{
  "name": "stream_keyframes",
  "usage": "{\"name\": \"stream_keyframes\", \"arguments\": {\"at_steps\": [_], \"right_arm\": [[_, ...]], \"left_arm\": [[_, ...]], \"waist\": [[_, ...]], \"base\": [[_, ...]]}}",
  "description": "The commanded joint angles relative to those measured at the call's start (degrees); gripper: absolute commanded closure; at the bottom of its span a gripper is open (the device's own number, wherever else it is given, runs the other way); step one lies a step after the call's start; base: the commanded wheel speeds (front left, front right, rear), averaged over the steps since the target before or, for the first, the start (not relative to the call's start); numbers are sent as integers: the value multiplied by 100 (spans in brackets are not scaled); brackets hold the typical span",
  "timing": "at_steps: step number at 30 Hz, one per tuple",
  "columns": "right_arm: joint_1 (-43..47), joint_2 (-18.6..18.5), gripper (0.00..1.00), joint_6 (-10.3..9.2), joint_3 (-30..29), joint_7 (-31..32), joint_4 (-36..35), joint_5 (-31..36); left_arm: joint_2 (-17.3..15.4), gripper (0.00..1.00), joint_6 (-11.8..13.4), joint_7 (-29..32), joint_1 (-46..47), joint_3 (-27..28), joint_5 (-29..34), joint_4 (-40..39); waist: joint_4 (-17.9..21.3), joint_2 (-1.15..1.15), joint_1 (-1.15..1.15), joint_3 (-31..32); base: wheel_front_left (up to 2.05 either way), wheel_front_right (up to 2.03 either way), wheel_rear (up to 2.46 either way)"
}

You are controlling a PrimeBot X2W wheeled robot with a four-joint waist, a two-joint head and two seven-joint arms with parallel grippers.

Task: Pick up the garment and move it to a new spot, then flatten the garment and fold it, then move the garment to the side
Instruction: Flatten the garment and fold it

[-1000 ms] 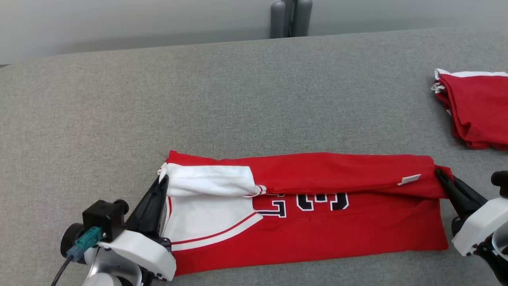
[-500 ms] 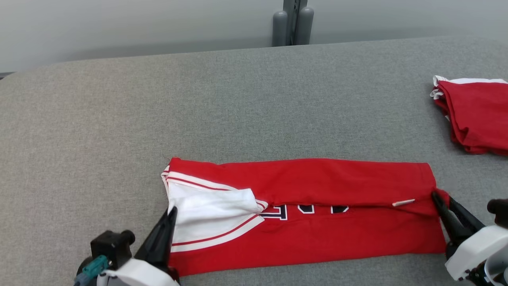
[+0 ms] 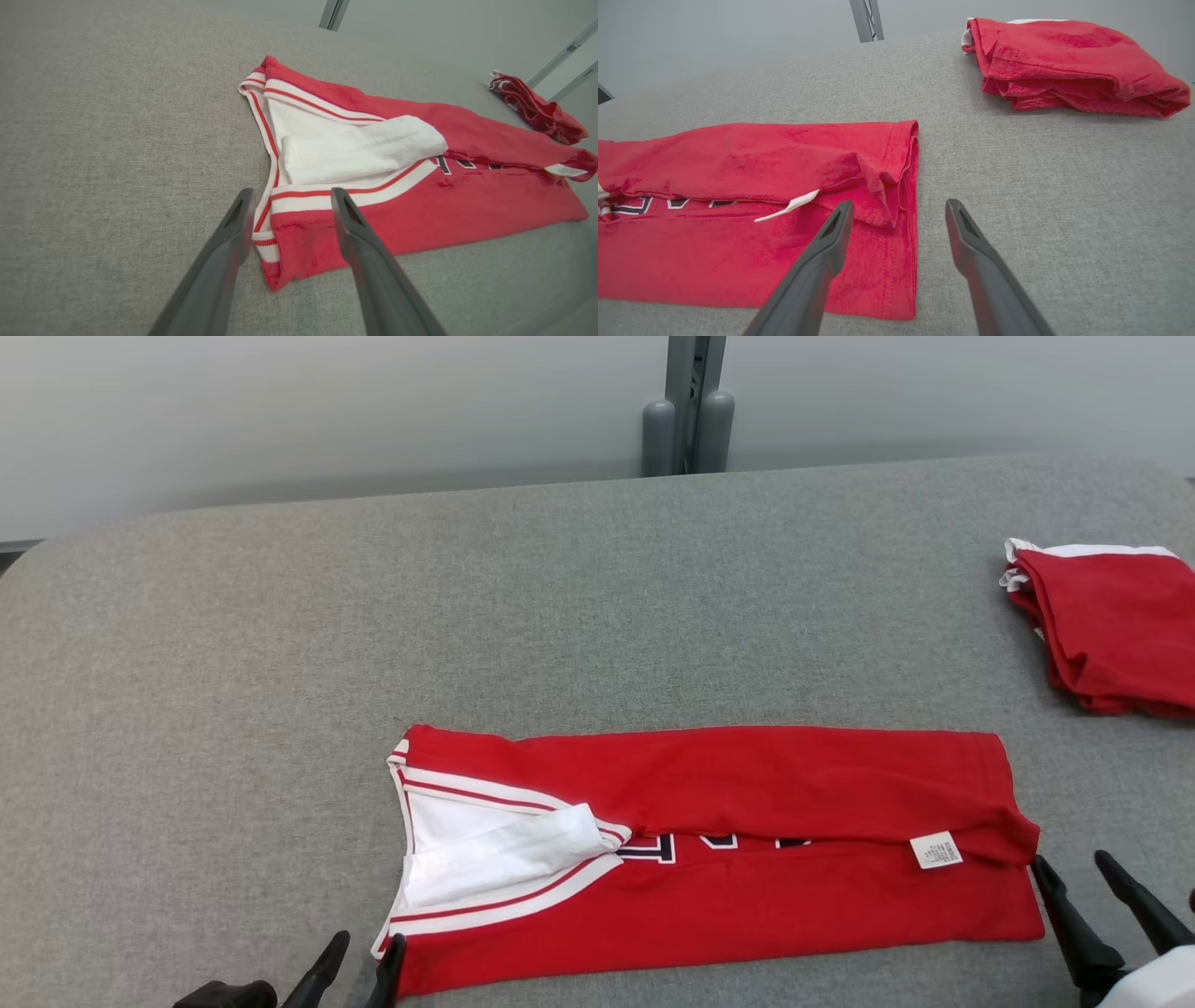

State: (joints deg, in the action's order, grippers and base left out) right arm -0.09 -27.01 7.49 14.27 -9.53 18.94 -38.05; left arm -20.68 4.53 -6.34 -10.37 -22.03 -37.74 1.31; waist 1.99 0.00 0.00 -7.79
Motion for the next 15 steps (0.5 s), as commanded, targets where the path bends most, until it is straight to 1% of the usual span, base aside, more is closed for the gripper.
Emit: {"name": "stream_keyframes", "arguments": {"at_steps": [1, 5, 9, 15], "right_arm": [[77, 12, 0, 1, -88, 17, -53, 52], [189, 104, 0, 1, -383, 129, -221, 162], [83, 243, 0, 1, -630, 345, -285, 306], [-215, 553, 0, 1, -879, 680, -136, 598]], "left_arm": [[-28, 14, 39, -18, -25, 41, 17, -57], [-10, 11, 109, -81, 84, 47, 89, -143], [127, 0, 144, -176, 352, -24, 184, -109], [405, 0, 138, -383, 839, -170, 371, 210]], "waist": [[-19, 0, 0, 36], [-39, 0, 0, 121], [-57, 0, 0, 192], [-128, 0, 0, 291]], "base": [[0, 0, 0], [0, 0, 0], [0, 0, 0], [0, 0, 0]]}}
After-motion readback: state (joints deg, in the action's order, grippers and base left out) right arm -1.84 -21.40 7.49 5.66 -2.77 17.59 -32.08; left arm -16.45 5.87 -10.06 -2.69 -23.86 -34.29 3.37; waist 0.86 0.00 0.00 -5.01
